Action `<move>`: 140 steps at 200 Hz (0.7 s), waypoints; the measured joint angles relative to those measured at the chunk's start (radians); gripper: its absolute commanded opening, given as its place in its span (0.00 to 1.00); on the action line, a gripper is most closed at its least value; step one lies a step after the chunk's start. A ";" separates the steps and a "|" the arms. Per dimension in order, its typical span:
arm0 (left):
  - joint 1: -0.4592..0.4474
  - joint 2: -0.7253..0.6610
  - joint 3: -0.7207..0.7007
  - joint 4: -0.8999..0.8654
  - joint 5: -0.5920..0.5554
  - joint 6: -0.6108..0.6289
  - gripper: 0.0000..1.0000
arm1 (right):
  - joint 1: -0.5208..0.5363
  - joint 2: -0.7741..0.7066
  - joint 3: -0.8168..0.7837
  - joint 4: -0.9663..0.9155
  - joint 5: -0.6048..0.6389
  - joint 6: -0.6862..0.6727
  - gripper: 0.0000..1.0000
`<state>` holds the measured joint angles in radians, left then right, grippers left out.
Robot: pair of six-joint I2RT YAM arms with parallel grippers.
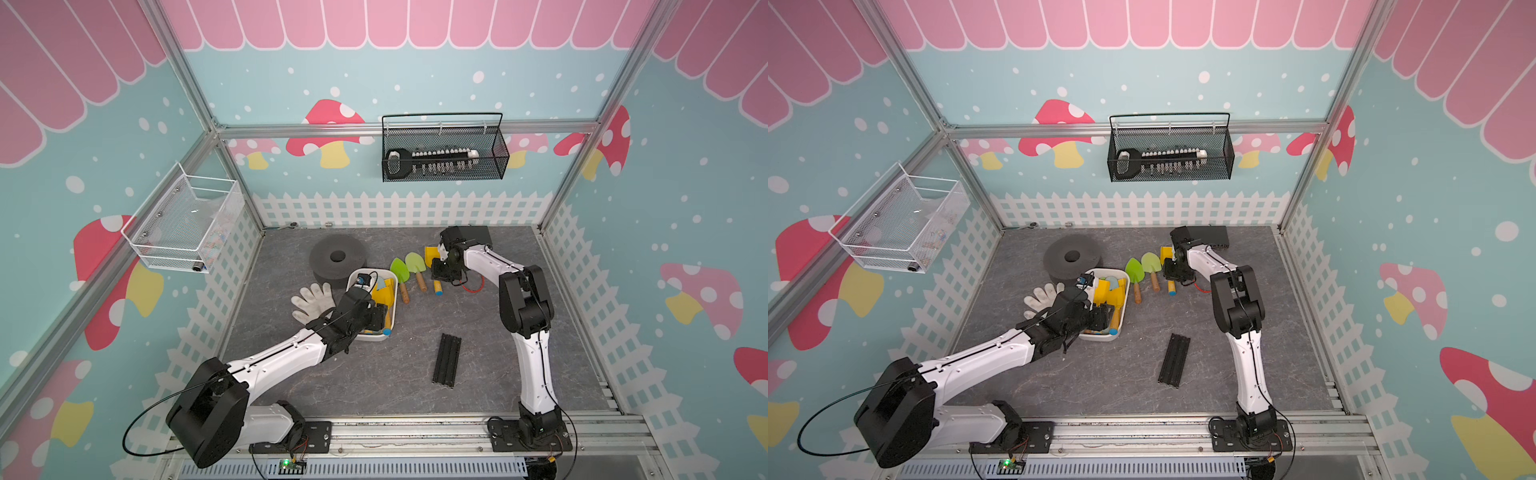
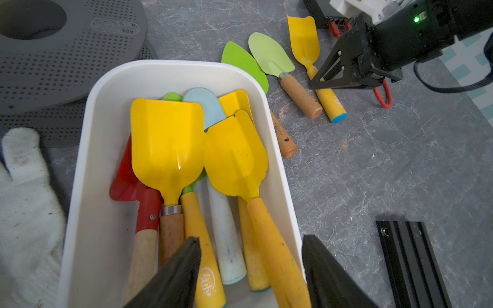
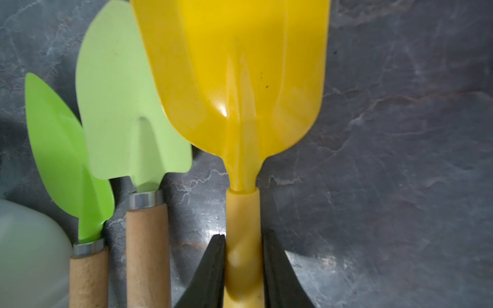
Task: Take the shovel out of the storage box
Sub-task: Place the shovel at the center of the board.
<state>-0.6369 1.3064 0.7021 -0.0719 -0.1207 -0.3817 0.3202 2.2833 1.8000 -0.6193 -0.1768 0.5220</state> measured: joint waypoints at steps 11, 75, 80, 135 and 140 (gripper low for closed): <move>0.000 0.000 0.000 0.000 0.000 0.000 0.64 | 0.000 0.003 0.002 0.005 -0.002 0.006 0.34; 0.000 0.000 0.000 0.000 0.000 0.000 0.64 | 0.000 -0.005 -0.016 0.049 -0.008 0.018 0.42; 0.000 0.000 0.000 0.000 0.000 0.000 0.64 | 0.000 -0.008 -0.024 0.056 -0.008 0.019 0.42; 0.000 0.000 0.001 -0.001 0.001 0.000 0.65 | 0.012 -0.067 -0.116 0.080 -0.008 0.018 0.42; 0.000 0.000 0.002 -0.001 0.001 0.000 0.65 | 0.015 -0.071 -0.123 0.082 -0.008 0.018 0.42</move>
<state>-0.6369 1.3064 0.7036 -0.0731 -0.1200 -0.3817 0.3351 2.2127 1.6772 -0.5377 -0.1848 0.5400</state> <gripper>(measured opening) 0.645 0.423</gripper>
